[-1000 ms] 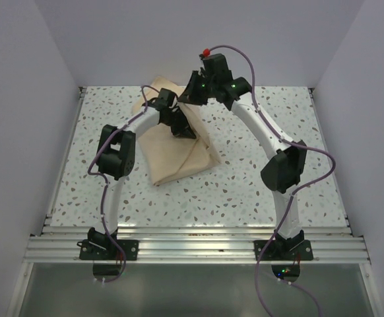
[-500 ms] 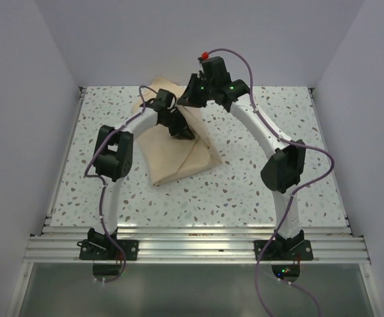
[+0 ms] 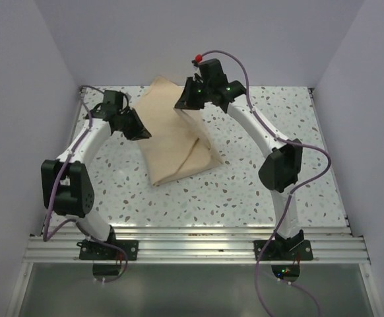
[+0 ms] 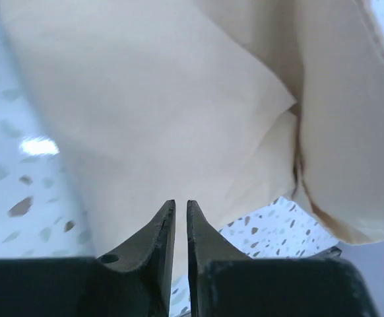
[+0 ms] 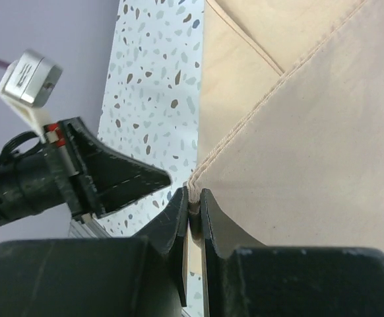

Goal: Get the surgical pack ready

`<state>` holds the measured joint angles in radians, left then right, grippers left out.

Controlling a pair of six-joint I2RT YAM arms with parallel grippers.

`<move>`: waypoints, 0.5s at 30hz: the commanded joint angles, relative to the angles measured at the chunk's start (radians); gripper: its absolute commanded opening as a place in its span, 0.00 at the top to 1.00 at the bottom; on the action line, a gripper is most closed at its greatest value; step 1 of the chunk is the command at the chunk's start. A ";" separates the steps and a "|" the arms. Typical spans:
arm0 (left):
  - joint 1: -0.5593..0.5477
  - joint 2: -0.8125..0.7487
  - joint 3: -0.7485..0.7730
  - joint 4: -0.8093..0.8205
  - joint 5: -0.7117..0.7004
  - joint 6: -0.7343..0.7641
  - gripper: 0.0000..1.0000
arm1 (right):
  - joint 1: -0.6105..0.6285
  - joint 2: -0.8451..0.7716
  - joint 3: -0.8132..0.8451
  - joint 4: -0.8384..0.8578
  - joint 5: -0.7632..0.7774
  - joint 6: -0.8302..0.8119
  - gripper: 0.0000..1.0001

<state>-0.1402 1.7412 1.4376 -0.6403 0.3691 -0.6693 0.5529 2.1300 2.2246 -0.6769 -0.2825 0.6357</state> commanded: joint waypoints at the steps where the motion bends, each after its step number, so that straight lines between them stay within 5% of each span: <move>1: 0.068 -0.120 -0.169 -0.049 -0.087 0.068 0.85 | 0.030 0.014 0.052 0.013 -0.046 -0.036 1.00; 5: 0.091 -0.164 -0.327 -0.015 -0.091 0.076 0.91 | 0.068 0.050 0.093 0.011 -0.040 -0.041 1.00; 15: 0.083 -0.080 -0.365 0.071 -0.016 0.056 0.95 | 0.179 0.129 0.161 0.034 0.015 -0.059 1.00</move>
<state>-0.0490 1.6444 1.0668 -0.6315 0.3138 -0.6247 0.6949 2.2494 2.3234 -0.6884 -0.2729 0.5922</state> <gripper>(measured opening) 0.053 0.088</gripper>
